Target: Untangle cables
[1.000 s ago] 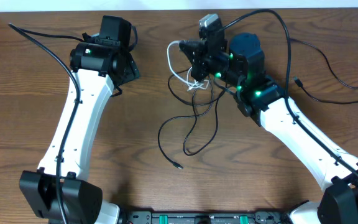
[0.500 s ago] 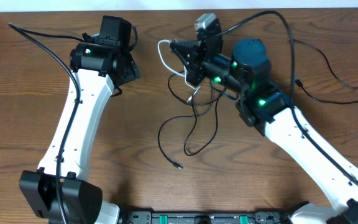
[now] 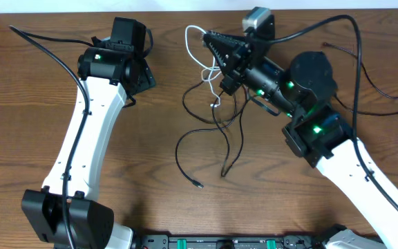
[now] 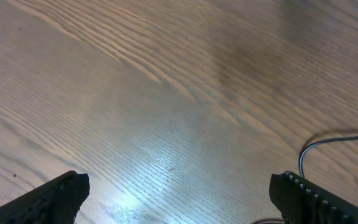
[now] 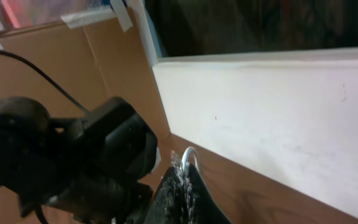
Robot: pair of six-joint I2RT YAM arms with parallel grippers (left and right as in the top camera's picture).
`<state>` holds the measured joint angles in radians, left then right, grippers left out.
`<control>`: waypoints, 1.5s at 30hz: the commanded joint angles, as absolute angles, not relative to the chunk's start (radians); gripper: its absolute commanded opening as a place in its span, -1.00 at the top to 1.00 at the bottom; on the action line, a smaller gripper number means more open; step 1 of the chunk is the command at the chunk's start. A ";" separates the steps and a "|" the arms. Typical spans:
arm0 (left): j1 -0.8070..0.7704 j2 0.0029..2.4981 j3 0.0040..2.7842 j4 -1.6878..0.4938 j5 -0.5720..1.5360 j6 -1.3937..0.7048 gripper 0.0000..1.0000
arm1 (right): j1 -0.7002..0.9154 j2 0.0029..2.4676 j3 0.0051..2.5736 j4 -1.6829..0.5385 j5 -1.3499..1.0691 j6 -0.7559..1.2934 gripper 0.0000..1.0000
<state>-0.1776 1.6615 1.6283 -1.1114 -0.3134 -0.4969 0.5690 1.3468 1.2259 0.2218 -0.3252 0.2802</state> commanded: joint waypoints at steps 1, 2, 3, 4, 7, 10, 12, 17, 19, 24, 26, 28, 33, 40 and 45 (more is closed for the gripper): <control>-0.174 1.658 1.627 -1.114 -0.326 -0.492 -0.96 | 0.571 1.312 1.238 0.225 -0.312 0.273 0.98; -0.174 1.658 1.627 -1.114 -0.326 -0.492 -0.95 | 0.571 1.308 1.238 0.225 -0.312 0.273 0.98; -0.174 1.658 1.627 -1.115 -0.326 -0.492 -0.95 | 0.571 1.304 1.238 0.225 -0.308 0.273 0.98; -0.174 1.658 1.627 -1.114 -0.326 -0.492 -0.96 | 0.571 1.300 1.238 0.224 -0.302 0.273 0.98; -0.174 1.658 1.627 -1.115 -0.326 -0.492 -0.95 | 0.571 1.295 1.238 0.186 -0.246 0.210 0.98; -0.174 1.658 1.627 -1.114 -0.326 -0.492 -0.96 | 0.571 1.296 1.238 0.057 -0.060 0.137 0.98; -0.174 1.658 1.627 -1.115 -0.326 -0.492 -0.95 | 0.571 1.296 1.238 -0.075 0.075 0.117 0.98; -0.174 1.658 1.627 -1.114 -0.326 -0.492 -0.95 | 0.570 1.279 1.238 -0.176 0.107 0.099 0.98; -0.174 1.658 1.627 -1.114 -0.326 -0.492 -0.96 | 0.570 1.266 1.238 -0.189 0.107 0.095 0.98; -0.174 1.658 1.627 -1.115 -0.326 -0.492 -0.96 | 0.570 1.243 1.238 -0.222 0.109 0.069 0.98; -0.174 1.658 1.627 -1.114 -0.326 -0.492 -0.96 | 0.570 1.240 1.238 -0.273 0.140 0.068 0.98; -0.174 1.658 1.627 -1.114 -0.326 -0.492 -0.96 | 0.570 1.240 1.238 -0.313 0.168 0.056 0.98; -0.174 1.658 1.627 -1.114 -0.326 -0.492 -0.96 | 0.569 1.240 1.238 -0.411 0.177 0.043 0.98; -0.174 1.658 1.627 -1.115 -0.326 -0.492 -0.96 | 0.569 1.232 1.238 -0.496 0.178 0.010 0.98; -0.174 1.658 1.627 -1.114 -0.326 -0.492 -0.96 | 0.570 1.168 1.238 -0.501 0.159 0.002 0.98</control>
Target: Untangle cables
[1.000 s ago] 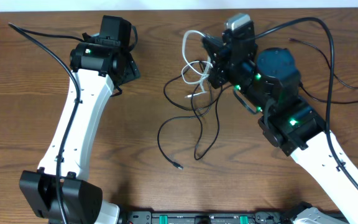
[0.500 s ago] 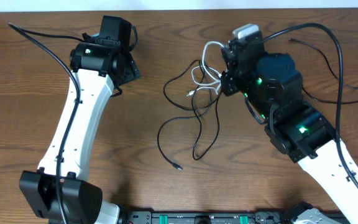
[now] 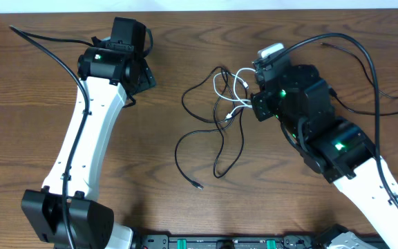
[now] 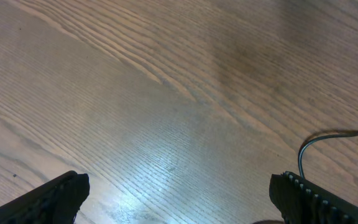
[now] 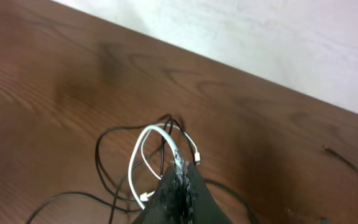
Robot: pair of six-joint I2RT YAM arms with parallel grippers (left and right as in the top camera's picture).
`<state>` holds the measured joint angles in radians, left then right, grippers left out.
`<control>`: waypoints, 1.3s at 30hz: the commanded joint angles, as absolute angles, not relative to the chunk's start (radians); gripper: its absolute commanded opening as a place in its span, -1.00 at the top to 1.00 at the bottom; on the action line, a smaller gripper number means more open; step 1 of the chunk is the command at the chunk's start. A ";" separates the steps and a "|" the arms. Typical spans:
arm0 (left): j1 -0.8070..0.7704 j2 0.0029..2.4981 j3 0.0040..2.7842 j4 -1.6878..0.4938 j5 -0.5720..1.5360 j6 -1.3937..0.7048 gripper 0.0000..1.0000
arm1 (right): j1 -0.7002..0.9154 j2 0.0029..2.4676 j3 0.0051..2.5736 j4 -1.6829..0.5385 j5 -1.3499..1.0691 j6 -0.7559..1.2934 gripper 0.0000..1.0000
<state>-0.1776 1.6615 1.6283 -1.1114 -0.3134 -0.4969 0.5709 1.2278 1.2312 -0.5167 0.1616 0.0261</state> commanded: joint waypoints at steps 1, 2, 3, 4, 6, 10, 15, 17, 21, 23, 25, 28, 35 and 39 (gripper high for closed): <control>-0.174 1.658 1.627 -1.115 -0.326 -0.492 -0.96 | 0.570 1.152 1.238 -0.490 0.139 0.002 0.98; -0.174 1.658 1.627 -1.115 -0.326 -0.492 -0.96 | 0.570 1.137 1.238 -0.479 0.118 0.002 0.98; -0.174 1.658 1.627 -1.115 -0.326 -0.492 -0.96 | 0.570 1.122 1.238 -0.466 0.097 0.002 0.98; -0.174 1.658 1.627 -1.114 -0.326 -0.492 -0.95 | 0.570 1.100 1.238 -0.439 0.069 0.002 0.98; -0.174 1.658 1.627 -1.114 -0.326 -0.492 -0.96 | 0.570 1.078 1.238 -0.400 0.035 0.003 0.98; -0.174 1.658 1.627 -1.115 -0.326 -0.492 -0.95 | 0.570 1.064 1.238 -0.286 -0.051 0.003 0.98; -0.174 1.658 1.627 -1.114 -0.326 -0.492 -0.96 | 0.570 1.096 1.238 -0.148 -0.146 0.061 0.98; -0.174 1.658 1.627 -1.114 -0.326 -0.492 -0.96 | 0.570 1.118 1.238 -0.095 -0.193 0.097 0.98; -0.174 1.658 1.627 -1.114 -0.326 -0.492 -0.96 | 0.570 1.169 1.238 0.011 -0.311 0.170 0.98; -0.174 1.658 1.627 -1.114 -0.326 -0.492 -0.96 | 0.570 1.198 1.238 0.064 -0.360 0.211 0.98; -0.174 1.658 1.627 -1.114 -0.326 -0.492 -0.96 | 0.570 1.220 1.238 0.105 -0.392 0.241 0.98; -0.174 1.658 1.627 -1.114 -0.326 -0.492 -0.96 | 0.570 1.245 1.238 0.167 -0.434 0.270 0.98; -0.174 1.658 1.627 -1.114 -0.326 -0.492 -0.96 | 0.571 1.270 1.238 0.207 -0.465 0.249 0.98; -0.174 1.658 1.627 -1.114 -0.326 -0.492 -0.96 | 0.582 1.271 1.238 0.229 -0.479 0.257 0.98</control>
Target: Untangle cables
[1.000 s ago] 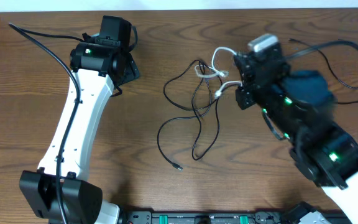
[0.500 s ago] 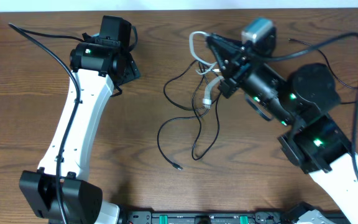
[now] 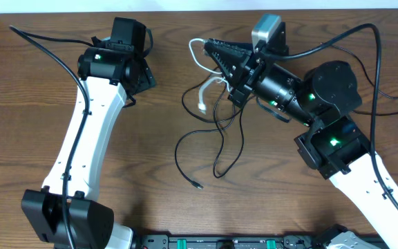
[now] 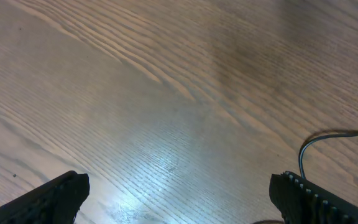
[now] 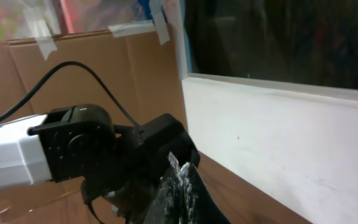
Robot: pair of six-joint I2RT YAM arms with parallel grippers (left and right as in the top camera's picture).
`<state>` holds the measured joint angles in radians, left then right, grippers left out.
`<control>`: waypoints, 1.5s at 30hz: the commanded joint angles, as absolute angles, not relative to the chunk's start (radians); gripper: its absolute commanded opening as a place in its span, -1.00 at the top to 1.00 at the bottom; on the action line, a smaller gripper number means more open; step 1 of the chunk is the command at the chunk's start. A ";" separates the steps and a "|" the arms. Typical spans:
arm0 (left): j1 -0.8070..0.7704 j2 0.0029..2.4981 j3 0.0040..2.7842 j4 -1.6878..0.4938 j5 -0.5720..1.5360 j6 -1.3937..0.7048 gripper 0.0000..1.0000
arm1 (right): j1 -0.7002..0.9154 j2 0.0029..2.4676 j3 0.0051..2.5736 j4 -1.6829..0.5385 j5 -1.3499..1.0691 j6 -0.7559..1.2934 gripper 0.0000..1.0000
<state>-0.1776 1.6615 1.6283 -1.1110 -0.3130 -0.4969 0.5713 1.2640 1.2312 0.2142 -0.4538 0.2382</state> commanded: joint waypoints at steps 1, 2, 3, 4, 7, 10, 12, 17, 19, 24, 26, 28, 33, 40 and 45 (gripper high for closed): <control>-0.174 1.658 1.627 -1.114 -0.326 -0.492 -0.96 | 0.583 1.271 1.238 0.237 -0.479 0.257 0.98; -0.174 1.658 1.627 -1.114 -0.326 -0.492 -0.96 | 0.585 1.271 1.238 0.247 -0.479 0.257 0.98; -0.174 1.658 1.627 -1.114 -0.326 -0.492 -0.96 | 0.584 1.271 1.238 0.263 -0.478 0.257 0.98; -0.174 1.658 1.627 -1.114 -0.326 -0.492 -0.96 | 0.584 1.271 1.238 0.292 -0.476 0.257 0.98; -0.174 1.658 1.627 -1.114 -0.326 -0.492 -0.96 | 0.584 1.271 1.238 0.421 -0.461 0.257 0.98; -0.174 1.658 1.627 -1.114 -0.326 -0.492 -0.95 | 0.584 1.275 1.247 0.576 -0.355 0.258 0.98; -0.174 1.658 1.627 -1.114 -0.326 -0.492 -0.96 | 0.584 1.282 1.271 0.609 -0.326 0.258 0.98; -0.174 1.658 1.627 -1.114 -0.326 -0.492 -0.96 | 0.583 1.341 1.381 0.606 -0.331 0.282 0.98; -0.174 1.658 1.627 -1.114 -0.326 -0.492 -0.96 | 0.576 1.343 1.384 0.606 -0.330 0.283 0.98; -0.174 1.658 1.627 -1.114 -0.326 -0.492 -0.96 | 0.553 1.343 1.386 0.610 -0.304 0.236 0.98; -0.174 1.658 1.627 -1.114 -0.326 -0.492 -0.96 | 0.539 1.343 1.386 0.600 -0.269 0.181 0.98; -0.174 1.658 1.627 -1.114 -0.326 -0.492 -0.96 | 0.513 1.343 1.386 0.550 -0.188 0.107 0.98; -0.174 1.658 1.627 -1.114 -0.326 -0.492 -0.96 | 0.439 1.343 1.386 0.442 -0.020 -0.011 0.98; -0.174 1.658 1.627 -1.114 -0.326 -0.492 -0.96 | 0.310 1.343 1.386 0.427 0.096 -0.096 0.98; -0.174 1.658 1.627 -1.114 -0.326 -0.492 -0.96 | 0.187 1.358 1.386 0.423 0.114 -0.096 0.98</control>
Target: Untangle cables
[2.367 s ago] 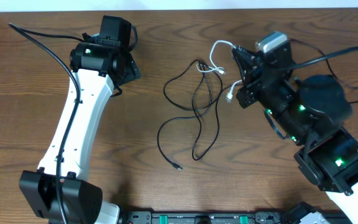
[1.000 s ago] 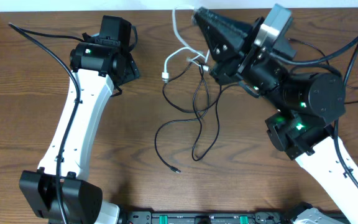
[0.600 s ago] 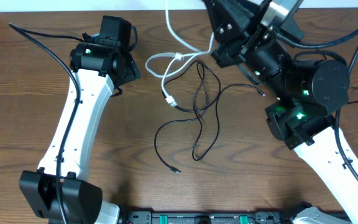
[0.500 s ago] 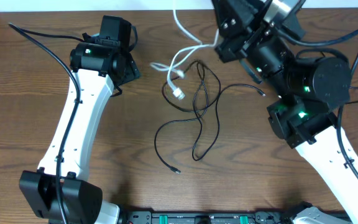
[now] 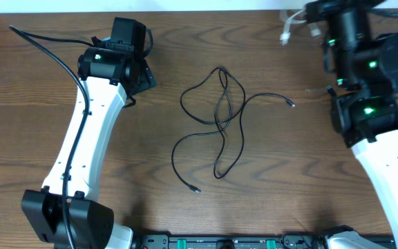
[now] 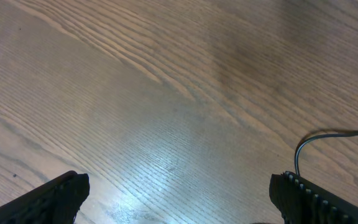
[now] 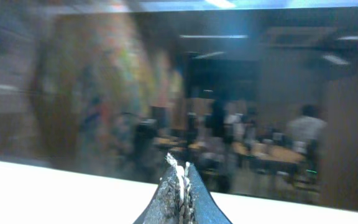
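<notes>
A thin black cable (image 5: 221, 121) lies in loose loops on the middle of the wooden table (image 5: 40, 124); its plug ends rest at the right and at the lower middle. The white cable (image 5: 290, 24) hangs at the top right edge, clear of the black one. My right gripper (image 7: 179, 171) is shut on the white cable (image 7: 179, 177) and points up away from the table. My left gripper (image 6: 179, 193) stands open just above bare wood at the upper left; a bit of black cable (image 6: 319, 146) shows at the right of its view.
The right arm's own black leads hang at the far right. A rail with green clips (image 5: 220, 242) runs along the front edge. The left arm (image 5: 88, 131) spans the left side of the table.
My right gripper has gone from above the tangle at the upper middle to the top right corner, taking the white cable with it. The black cable now lies alone. The left gripper has not moved.
My right gripper held the white cable raised over the tangle, then low beside it at the right, then raised again at the upper middle. Now the white cable is free of the black one and held at the top right. The left gripper stayed open throughout.
</notes>
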Robot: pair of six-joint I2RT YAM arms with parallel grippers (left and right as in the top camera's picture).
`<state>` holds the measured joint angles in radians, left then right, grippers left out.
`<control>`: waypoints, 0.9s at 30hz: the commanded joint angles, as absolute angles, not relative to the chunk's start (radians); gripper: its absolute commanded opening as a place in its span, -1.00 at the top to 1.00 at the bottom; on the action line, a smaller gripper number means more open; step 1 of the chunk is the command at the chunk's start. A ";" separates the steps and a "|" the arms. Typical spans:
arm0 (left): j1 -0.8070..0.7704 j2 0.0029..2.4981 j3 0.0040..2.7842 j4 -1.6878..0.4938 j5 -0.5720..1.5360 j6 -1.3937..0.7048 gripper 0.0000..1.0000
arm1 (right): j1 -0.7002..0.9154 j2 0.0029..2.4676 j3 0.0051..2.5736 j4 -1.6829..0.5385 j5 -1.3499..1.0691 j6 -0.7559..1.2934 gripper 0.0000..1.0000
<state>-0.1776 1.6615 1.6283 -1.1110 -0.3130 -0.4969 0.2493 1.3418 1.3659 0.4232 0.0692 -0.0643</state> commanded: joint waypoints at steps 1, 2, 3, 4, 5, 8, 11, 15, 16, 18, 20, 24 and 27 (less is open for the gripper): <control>-0.174 1.658 1.627 -1.114 -0.326 -0.492 -0.96 | 0.163 1.367 1.386 0.423 0.114 -0.096 0.98; -0.174 1.658 1.627 -1.114 -0.326 -0.492 -0.95 | 0.143 1.376 1.386 0.424 0.115 -0.096 0.98; -0.174 1.658 1.627 -1.114 -0.326 -0.492 -0.96 | 0.122 1.385 1.386 0.423 0.114 -0.096 0.98; -0.174 1.658 1.627 -1.114 -0.326 -0.492 -0.96 | 0.102 1.397 1.386 0.424 0.114 -0.096 0.98; -0.174 1.658 1.627 -1.114 -0.326 -0.492 -0.96 | 0.078 1.411 1.386 0.426 0.114 -0.096 0.98; -0.174 1.658 1.627 -1.114 -0.326 -0.492 -0.96 | 0.013 1.458 1.386 0.436 0.114 -0.095 0.98; -0.174 1.658 1.627 -1.114 -0.326 -0.492 -0.96 | -0.048 1.508 1.386 0.451 0.115 -0.095 0.98; -0.174 1.658 1.627 -1.114 -0.326 -0.492 -0.96 | -0.124 1.568 1.386 0.483 0.126 -0.095 0.98; -0.174 1.658 1.627 -1.114 -0.326 -0.492 -0.96 | -0.144 1.584 1.386 0.491 0.134 -0.095 0.98; -0.174 1.658 1.627 -1.114 -0.326 -0.492 -0.96 | -0.187 1.622 1.386 0.509 0.156 -0.095 0.98; -0.174 1.658 1.627 -1.114 -0.326 -0.492 -0.96 | -0.217 1.652 1.386 0.522 0.160 -0.095 0.98; -0.174 1.658 1.627 -1.114 -0.326 -0.492 -0.96 | -0.277 1.730 1.386 0.566 0.160 -0.095 0.98; -0.174 1.658 1.627 -1.114 -0.326 -0.492 -0.96 | -0.332 1.812 1.386 0.604 0.175 -0.094 0.98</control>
<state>-0.1776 1.6615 1.6283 -1.1107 -0.3130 -0.4969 -0.2848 1.7424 1.3689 0.5888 0.1452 -0.0853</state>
